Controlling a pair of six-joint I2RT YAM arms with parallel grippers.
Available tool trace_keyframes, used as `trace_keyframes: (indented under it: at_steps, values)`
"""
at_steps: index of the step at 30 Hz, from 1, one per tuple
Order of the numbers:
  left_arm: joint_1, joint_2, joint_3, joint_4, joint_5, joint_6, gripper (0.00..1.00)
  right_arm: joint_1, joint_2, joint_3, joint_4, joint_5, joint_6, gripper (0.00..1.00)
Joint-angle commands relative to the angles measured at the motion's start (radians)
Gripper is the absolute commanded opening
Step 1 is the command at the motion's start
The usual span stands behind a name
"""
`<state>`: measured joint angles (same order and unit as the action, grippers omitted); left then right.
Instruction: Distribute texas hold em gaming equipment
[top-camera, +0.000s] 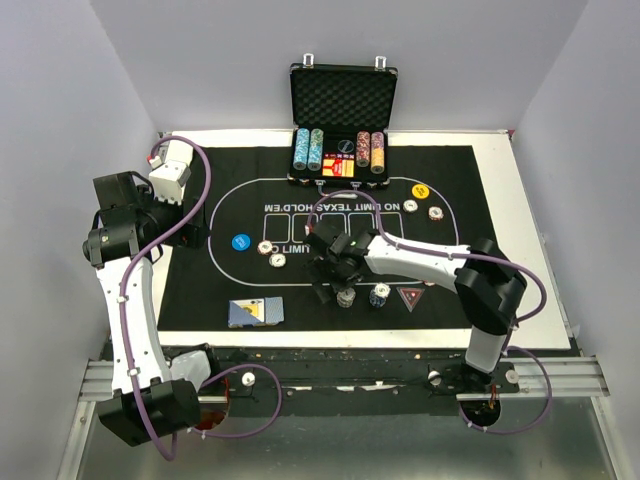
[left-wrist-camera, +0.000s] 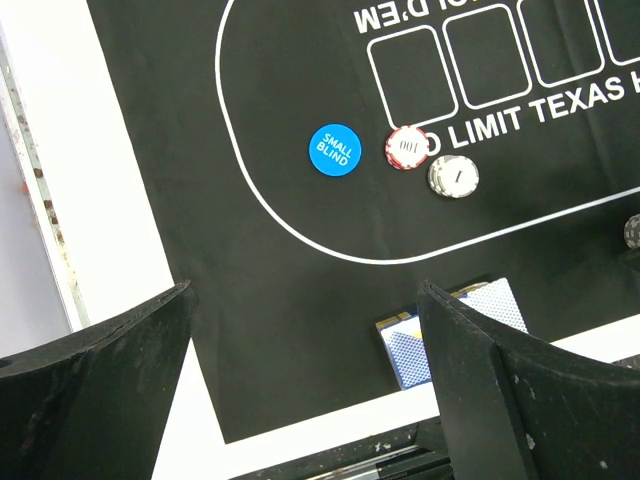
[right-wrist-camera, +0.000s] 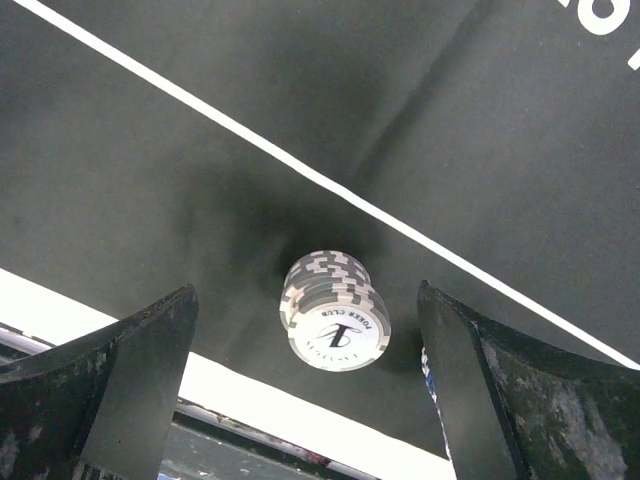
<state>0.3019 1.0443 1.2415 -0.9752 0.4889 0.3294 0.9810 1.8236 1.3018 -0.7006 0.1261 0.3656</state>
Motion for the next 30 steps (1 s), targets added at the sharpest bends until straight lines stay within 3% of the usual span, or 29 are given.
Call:
trace_keyframes:
  at_steps: [1, 7, 21, 30]
  values:
    - [0.006, -0.015, 0.013, -0.013, 0.004, 0.007, 0.99, 0.005, 0.006, -0.035, -0.005, 0.001, 0.016, 0.97]
    - [0.006, -0.015, 0.019, -0.016, 0.001, 0.005, 0.99, 0.004, 0.011, -0.061, 0.016, -0.005, 0.030, 0.91]
    - [0.006, -0.009, 0.026, -0.016, -0.003, 0.007, 0.99, 0.004, -0.004, -0.091, 0.030, -0.006, 0.056, 0.58]
    - [0.006, -0.013, 0.018, -0.013, -0.007, 0.010, 0.99, 0.005, -0.032, -0.072, 0.009, 0.010, 0.068, 0.46]
